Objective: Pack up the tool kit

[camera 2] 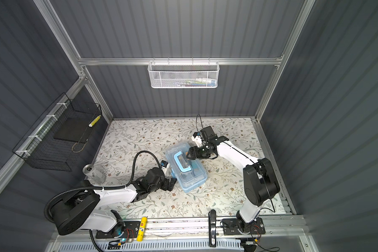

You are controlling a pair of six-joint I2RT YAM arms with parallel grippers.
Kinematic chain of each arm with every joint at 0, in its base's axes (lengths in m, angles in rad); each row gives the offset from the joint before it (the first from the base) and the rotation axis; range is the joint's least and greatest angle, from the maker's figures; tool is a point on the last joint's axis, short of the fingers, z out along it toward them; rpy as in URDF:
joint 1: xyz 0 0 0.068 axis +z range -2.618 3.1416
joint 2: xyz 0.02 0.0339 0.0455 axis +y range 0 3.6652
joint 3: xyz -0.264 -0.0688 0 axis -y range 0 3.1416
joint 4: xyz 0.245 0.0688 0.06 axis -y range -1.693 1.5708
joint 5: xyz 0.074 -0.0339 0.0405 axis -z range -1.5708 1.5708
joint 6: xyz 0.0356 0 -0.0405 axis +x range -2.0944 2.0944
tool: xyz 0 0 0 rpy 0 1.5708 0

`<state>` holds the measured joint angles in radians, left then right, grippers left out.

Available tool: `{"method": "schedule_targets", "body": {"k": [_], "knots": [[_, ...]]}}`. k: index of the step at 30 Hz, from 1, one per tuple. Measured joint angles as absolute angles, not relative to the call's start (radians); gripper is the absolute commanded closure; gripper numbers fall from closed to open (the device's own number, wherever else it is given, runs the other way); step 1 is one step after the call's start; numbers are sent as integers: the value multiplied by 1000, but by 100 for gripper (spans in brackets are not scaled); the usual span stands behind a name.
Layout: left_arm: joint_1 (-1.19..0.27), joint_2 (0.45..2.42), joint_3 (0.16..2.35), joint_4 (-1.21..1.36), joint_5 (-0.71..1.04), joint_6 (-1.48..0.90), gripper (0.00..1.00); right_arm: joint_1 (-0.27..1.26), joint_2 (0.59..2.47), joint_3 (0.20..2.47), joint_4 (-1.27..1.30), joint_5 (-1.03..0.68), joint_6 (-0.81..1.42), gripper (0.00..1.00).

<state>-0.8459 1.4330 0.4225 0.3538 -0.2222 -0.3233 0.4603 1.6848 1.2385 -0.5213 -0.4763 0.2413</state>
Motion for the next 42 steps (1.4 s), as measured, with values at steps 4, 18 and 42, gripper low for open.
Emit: {"method": "schedule_targets", "body": {"k": [4, 18, 42], "knots": [[-853, 1451, 414, 390, -300, -313, 0, 459, 1682, 1234, -516, -478, 247, 30], [-864, 1259, 412, 288, -432, -336, 0, 456, 1680, 1227, -513, -495, 254, 30], [-911, 1435, 406, 332, -382, -302, 0, 450, 1674, 1214, -503, -509, 262, 30]]}}
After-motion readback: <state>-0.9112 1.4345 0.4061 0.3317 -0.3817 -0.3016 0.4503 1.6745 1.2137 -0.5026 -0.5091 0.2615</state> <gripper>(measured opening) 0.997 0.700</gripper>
